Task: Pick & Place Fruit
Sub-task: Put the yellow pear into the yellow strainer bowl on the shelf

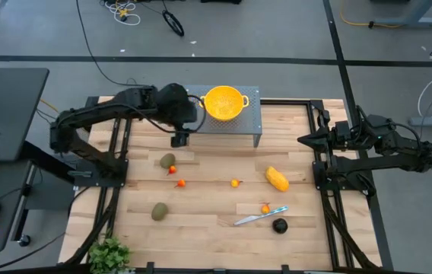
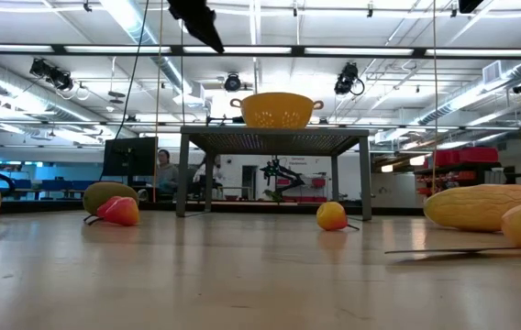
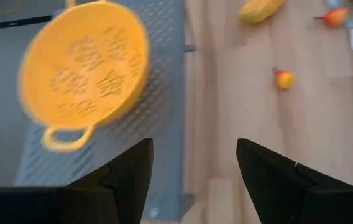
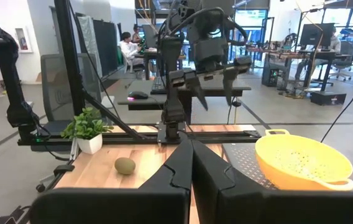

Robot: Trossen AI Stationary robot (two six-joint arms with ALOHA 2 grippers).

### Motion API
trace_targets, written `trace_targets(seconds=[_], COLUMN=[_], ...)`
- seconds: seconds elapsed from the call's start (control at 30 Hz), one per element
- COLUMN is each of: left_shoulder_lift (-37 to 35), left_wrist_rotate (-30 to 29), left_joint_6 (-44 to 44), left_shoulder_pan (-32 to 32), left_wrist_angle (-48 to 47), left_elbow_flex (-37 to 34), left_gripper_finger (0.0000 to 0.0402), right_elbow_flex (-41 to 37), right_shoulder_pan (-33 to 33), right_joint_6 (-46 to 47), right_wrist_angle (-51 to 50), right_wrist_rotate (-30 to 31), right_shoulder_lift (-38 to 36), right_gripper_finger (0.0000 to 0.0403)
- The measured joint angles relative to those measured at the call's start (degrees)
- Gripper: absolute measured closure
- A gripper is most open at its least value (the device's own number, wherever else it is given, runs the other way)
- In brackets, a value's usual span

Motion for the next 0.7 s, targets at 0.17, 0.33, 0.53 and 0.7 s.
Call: trace_targets(seconds=[0.17, 0.33, 0.53, 0.7], left_shoulder_lift=[-4.2, -8.6, -14.7, -20.5], left_wrist_rotate=[-2.8, -1.9, -2.1, -2.1], left_joint_6=[0.0, 0.5, 1.0, 0.1], left_shoulder_pan=[1.1, 1.9, 2.8, 3.2], left_wrist_angle=[1.5, 6.2, 10.7, 13.5], left_elbow_flex=[-2.8, -6.3, -11.3, -15.9], left_gripper_finger=[0.0162, 0.0162, 0.0162, 0.0162], right_elbow_flex=[0.0, 0.0, 0.0, 0.0], right_shoulder_pan=[0.0, 0.0, 0.0, 0.0], right_joint_6=[0.0, 0.0, 0.0, 0.0], right_wrist_angle=[0.0, 0.0, 0.0, 0.0], right_wrist_rotate=[0.0, 0.0, 0.0, 0.0], right_shoulder_lift=[0.0, 0.0, 0.0, 0.0], right_gripper_finger=[0.0395, 0.0395, 0.0395, 0.0395])
